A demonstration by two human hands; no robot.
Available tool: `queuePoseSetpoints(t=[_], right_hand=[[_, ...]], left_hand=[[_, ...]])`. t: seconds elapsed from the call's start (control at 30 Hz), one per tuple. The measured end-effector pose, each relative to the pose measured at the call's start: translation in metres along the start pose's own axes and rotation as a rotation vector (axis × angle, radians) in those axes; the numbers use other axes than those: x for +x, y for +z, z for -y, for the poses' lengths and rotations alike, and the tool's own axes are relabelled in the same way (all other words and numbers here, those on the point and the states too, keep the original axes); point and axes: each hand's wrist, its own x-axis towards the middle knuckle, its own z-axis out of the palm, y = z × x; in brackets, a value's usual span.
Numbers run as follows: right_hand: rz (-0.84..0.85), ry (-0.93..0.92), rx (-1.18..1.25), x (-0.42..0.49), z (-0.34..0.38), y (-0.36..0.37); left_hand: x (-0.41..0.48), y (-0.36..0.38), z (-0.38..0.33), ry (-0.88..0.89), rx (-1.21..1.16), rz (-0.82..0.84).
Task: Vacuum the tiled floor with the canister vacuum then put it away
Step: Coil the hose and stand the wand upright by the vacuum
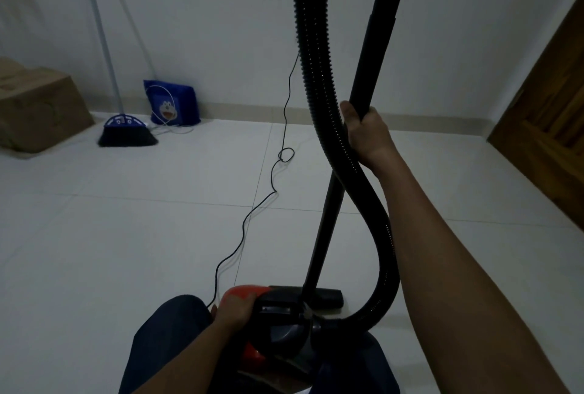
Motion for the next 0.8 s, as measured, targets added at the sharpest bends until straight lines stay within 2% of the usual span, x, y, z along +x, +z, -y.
queuePoseSetpoints(t=[0.33,0.8], right_hand=[[-0.015,-0.014,-0.015,0.006,0.000,0.003],[-0.032,-0.019,-0.014,0.017,-0.001,0.009]], left_hand=[[-0.079,-0.016,-0.076,-0.072,0.094,-0.011],[-0.069,-0.015,-0.084,-0.001,0.195,0.051]])
